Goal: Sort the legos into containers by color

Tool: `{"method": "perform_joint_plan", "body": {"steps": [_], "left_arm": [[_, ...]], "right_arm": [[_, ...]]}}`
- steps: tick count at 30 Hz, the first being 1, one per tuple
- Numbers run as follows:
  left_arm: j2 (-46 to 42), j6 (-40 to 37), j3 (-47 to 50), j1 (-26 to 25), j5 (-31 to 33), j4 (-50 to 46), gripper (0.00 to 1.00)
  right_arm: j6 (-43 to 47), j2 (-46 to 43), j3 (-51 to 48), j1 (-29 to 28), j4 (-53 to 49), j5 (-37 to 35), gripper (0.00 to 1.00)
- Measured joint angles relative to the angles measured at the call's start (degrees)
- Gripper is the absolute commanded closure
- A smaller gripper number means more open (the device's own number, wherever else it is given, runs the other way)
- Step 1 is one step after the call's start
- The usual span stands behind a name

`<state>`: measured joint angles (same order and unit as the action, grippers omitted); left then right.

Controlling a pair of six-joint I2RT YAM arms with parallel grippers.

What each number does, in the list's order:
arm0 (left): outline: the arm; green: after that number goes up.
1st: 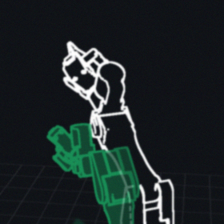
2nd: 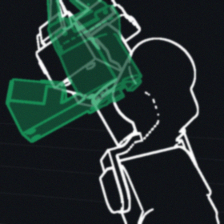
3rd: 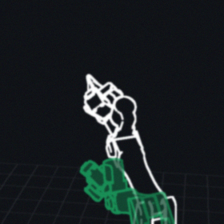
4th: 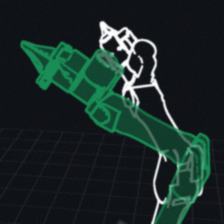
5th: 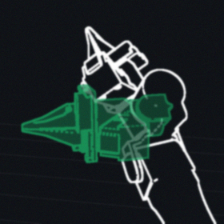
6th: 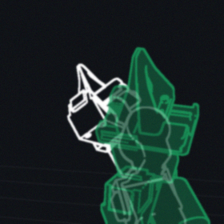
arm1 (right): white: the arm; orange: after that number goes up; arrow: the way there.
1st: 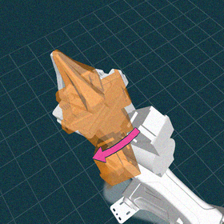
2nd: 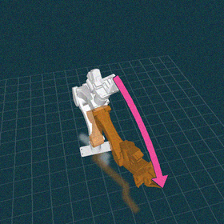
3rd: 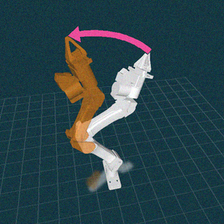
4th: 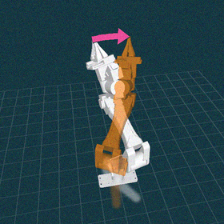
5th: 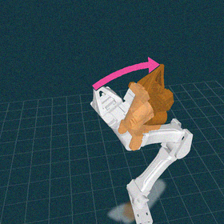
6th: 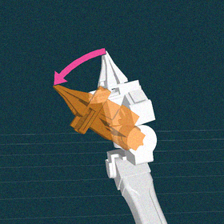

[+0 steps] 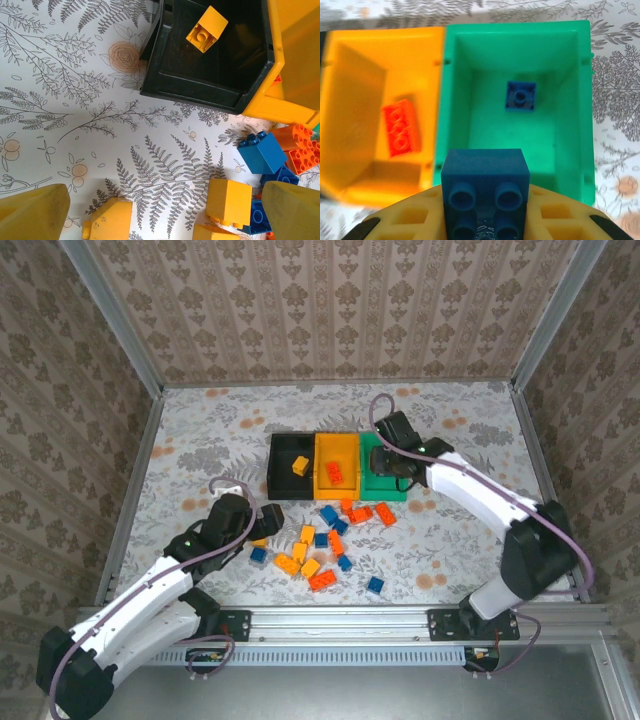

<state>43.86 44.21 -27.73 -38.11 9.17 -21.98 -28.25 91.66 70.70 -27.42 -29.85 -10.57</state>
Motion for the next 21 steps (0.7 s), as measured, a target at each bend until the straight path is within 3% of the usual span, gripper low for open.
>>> {"method": "perform_joint_plan", "body": {"steps": [9, 15, 21], "left_arm": [[-1.7, 0.2, 0.0, 0.1, 0.0, -2.2, 0.0], [-1.7, 0.4, 0.0, 0.3, 0.1, -3.1, 0.0], [-1.7, 0.5, -0.1, 0.6, 0.5, -5.6, 0.01]], "right_arm": [[0.0, 16.5, 9.0, 2.4, 0.3, -1.0, 0.65], [-0.7, 17.6, 10.8, 2.4, 0.2, -1.1, 0.47], [-1.2, 17.0, 11.0, 2.4, 0.2, -0.8, 0.38]]}}
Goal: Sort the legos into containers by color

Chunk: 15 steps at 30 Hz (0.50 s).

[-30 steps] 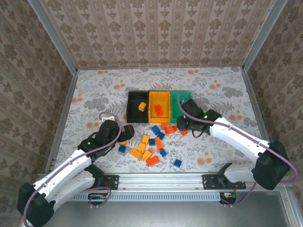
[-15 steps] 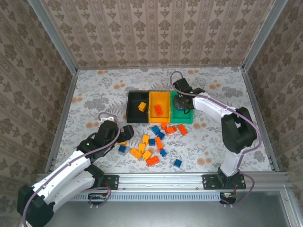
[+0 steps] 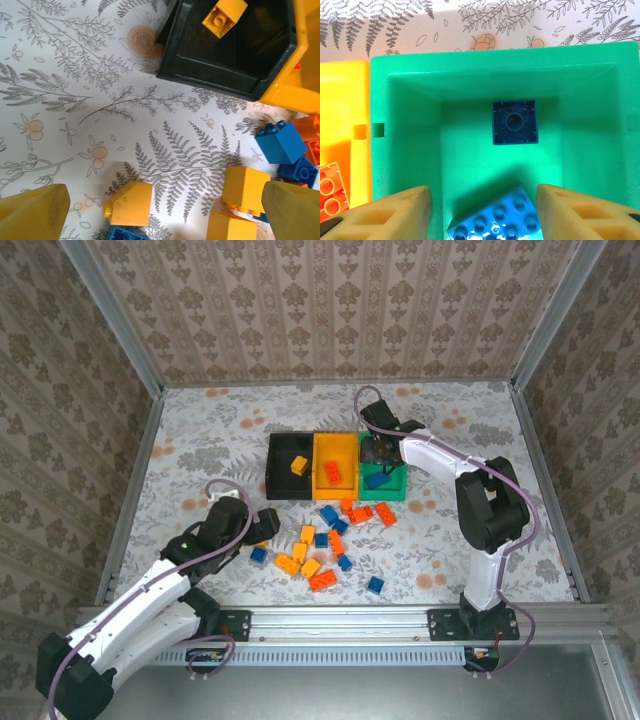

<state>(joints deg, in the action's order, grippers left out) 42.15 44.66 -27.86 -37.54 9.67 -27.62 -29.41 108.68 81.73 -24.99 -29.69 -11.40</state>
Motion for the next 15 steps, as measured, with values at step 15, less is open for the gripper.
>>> {"method": "perform_joint_plan", "body": {"steps": [15], "left_arm": [[18.6, 0.6, -2.7, 0.6, 1.0, -5.2, 0.24]], "right_arm": [[-2.1, -13.2, -10.5, -1.6, 4.2, 3.1, 0.36]]}}
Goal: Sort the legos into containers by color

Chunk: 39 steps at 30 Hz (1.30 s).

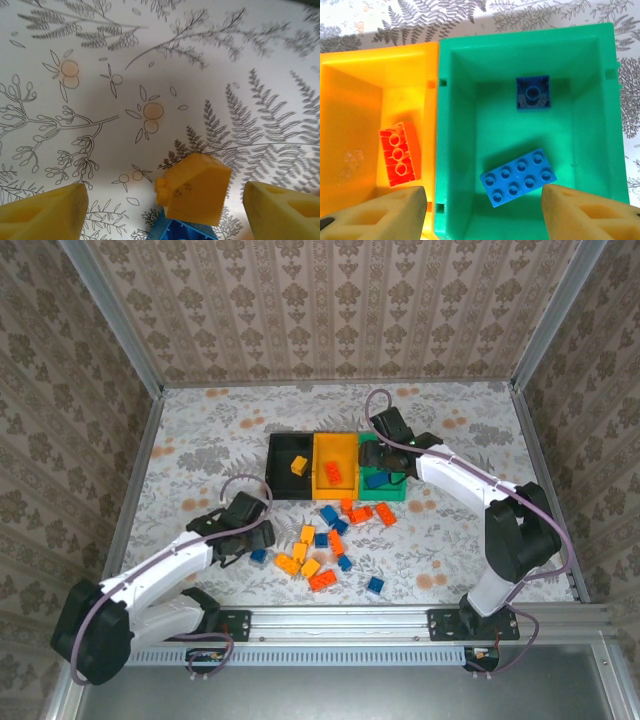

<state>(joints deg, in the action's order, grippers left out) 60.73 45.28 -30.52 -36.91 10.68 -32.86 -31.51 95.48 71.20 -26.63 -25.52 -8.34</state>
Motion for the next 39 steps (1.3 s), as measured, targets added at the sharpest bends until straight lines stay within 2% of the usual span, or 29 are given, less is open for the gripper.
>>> {"method": "perform_joint_plan", "body": {"steps": [2, 12, 25, 33, 39], "left_arm": [[1.0, -0.3, 0.0, -0.4, -0.3, 0.3, 0.26], [2.2, 0.5, 1.8, -5.7, -0.7, 1.2, 0.27], [6.1, 1.5, 2.8, -7.7, 0.7, 1.3, 0.55], [3.8, 1.5, 1.7, -11.0, -0.2, -1.2, 0.61], [3.0, 0.6, -7.1, -12.6, -0.9, -3.9, 0.63]], "right_arm": [[0.0, -0.1, -0.9, 0.0, 0.1, 0.0, 0.36], [-0.2, -1.8, -3.2, 0.2, 1.4, 0.2, 0.36], [-0.2, -2.9, -3.6, 1.0, 2.2, 0.2, 0.35], [-0.5, -4.5, -4.5, 1.9, 2.3, 0.2, 0.35], [-1.8, -8.7, -8.7, 3.3, 2.9, 0.2, 0.35]]}}
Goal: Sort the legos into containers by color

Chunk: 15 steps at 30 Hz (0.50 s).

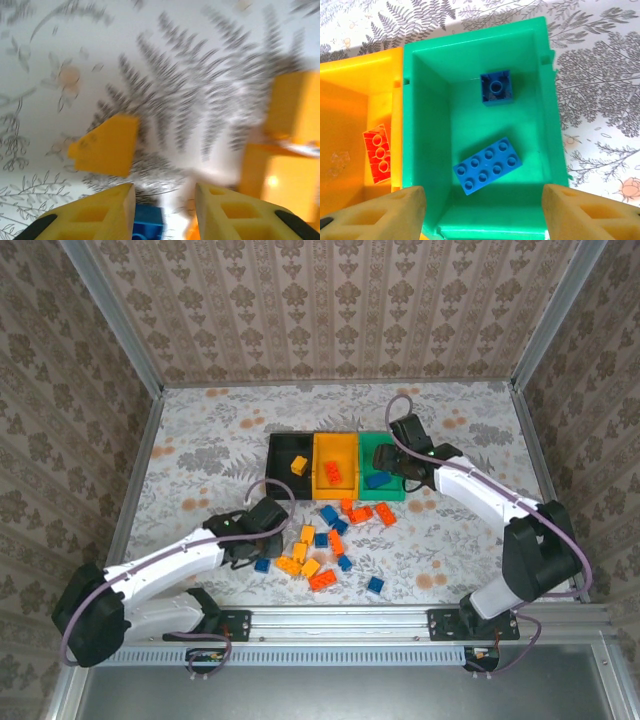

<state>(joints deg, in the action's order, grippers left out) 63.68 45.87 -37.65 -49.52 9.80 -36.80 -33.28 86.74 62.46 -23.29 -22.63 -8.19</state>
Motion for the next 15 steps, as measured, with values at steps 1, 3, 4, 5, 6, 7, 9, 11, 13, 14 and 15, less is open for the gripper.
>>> {"method": "perform_joint_plan", "body": {"steps": [1, 3, 4, 5, 6, 7, 9, 11, 13, 14, 15], "left_arm": [[0.9, -0.6, -2.6, -0.1, 0.0, -0.1, 0.61], [3.6, -1.8, -8.0, -0.3, 0.0, -0.3, 0.51], [5.0, -2.4, -10.3, -0.4, 0.2, -0.3, 0.45], [6.0, -3.0, -12.1, -0.4, 0.3, -0.3, 0.4], [6.6, -3.5, -13.2, -0.5, 0.4, -0.1, 0.37], [6.6, -4.0, -13.3, -0.5, 0.4, 0.0, 0.36], [6.0, -4.3, -12.3, -0.5, 0.2, -0.6, 0.36], [4.6, -4.2, -9.6, -0.5, -0.1, -1.4, 0.36], [2.3, -3.7, -5.8, -0.5, -0.6, -3.1, 0.36], [1.2, -3.4, -4.2, -0.5, -0.8, -4.0, 0.36], [-0.3, -3.0, -2.4, -0.5, -1.0, -5.0, 0.36]], "right_arm": [[-0.1, -1.0, -1.1, 0.3, 0.2, 0.0, 0.35], [-0.2, -2.3, -2.5, 0.8, 0.2, 0.0, 0.35], [-0.4, -2.7, -3.0, 1.0, 0.2, 0.0, 0.35], [-0.4, -3.0, -3.3, 1.1, 0.2, 0.0, 0.35], [-0.5, -3.2, -3.7, 1.2, 0.2, 0.2, 0.35], [-0.6, -3.5, -4.3, 1.2, 0.2, 0.5, 0.35], [-0.7, -3.9, -5.3, 1.2, 0.2, 1.0, 0.35], [-0.9, -4.0, -6.0, 1.2, 0.2, 1.1, 0.35], [-1.0, -4.0, -6.3, 1.2, 0.2, 1.3, 0.35], [-1.1, -4.0, -6.3, 1.2, 0.3, 1.4, 0.35], [-1.1, -4.0, -6.3, 1.2, 0.3, 1.4, 0.35]]}}
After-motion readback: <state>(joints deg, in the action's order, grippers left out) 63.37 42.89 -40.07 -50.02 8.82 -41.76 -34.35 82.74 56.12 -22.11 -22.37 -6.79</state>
